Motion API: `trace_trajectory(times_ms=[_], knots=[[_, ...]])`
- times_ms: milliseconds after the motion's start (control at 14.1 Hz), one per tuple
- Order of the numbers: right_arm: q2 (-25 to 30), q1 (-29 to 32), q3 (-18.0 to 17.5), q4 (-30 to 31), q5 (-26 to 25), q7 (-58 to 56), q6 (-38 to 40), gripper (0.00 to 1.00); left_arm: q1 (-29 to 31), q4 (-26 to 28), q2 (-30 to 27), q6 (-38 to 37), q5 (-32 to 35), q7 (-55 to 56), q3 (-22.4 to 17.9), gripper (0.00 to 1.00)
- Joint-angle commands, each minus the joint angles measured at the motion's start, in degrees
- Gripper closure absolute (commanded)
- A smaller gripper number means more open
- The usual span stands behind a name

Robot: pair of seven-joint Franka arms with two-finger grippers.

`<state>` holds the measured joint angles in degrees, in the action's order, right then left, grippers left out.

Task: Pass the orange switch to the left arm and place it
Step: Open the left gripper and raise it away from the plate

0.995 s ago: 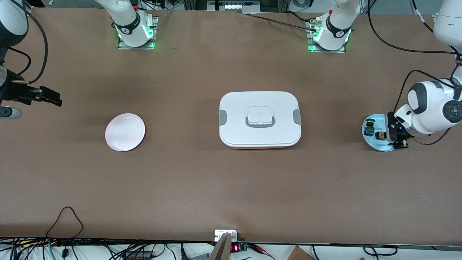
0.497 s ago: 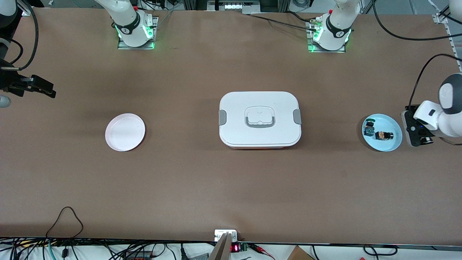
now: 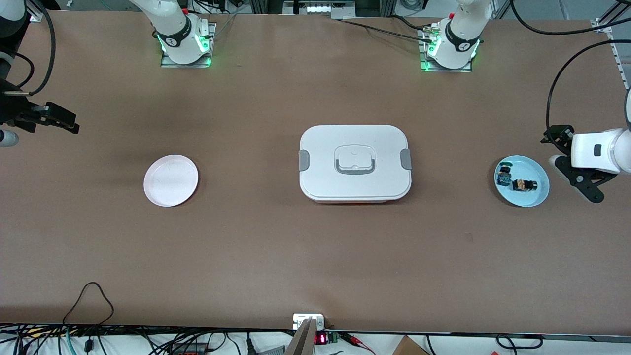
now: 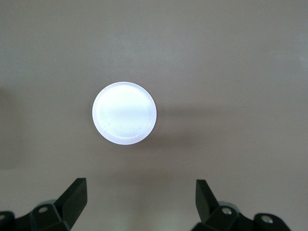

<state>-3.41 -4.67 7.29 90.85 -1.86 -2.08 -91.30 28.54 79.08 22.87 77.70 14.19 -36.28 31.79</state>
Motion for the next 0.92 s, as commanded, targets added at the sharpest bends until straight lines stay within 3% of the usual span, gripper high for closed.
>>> trace_trajectory(times_ms=[0,71,142,355,426,569,640,853], knots=[[-0.1,0.4,0.2,-1.0,0.7,-0.6,0.9,0.00,-9.1,-1.9,-3.2,0.4,-7.7,17.4,-9.1,0.00],[0.0,0.3,-0.1,-1.0,0.7,-0.8,0.9,0.00,-13.4,-0.6,-6.3,2.5,-13.0,26.1,-16.2,0.00],[-0.1,0.2,-0.3,-1.0,0.7,-0.6,0.9,0.00,-16.4,2.4,-8.8,5.5,-16.8,32.2,-20.8,0.00],[0.0,0.2,-0.2,-1.0,0.7,-0.6,0.9,0.00,-26.9,10.9,-17.1,14.4,-17.4,34.5,-30.8,0.00],[0.0,0.3,0.0,-1.0,0.8,-0.9,0.9,0.00,-28.5,13.9,-19.8,16.0,-16.6,34.3,-32.7,0.00],[0.0,0.3,0.0,-1.0,0.8,-0.9,0.9,0.00,-29.9,23.3,-26.0,21.9,-12.1,34.6,-33.0,0.00],[0.0,0.3,-0.1,-1.0,0.8,-0.6,0.9,0.00,-30.8,25.1,-27.0,24.2,-10.7,34.4,-33.0,0.00],[0.0,0.3,-0.1,-1.0,0.9,-0.6,0.9,0.00,-29.5,23.3,-24.5,23.0,-10.9,33.9,-33.0,0.00]])
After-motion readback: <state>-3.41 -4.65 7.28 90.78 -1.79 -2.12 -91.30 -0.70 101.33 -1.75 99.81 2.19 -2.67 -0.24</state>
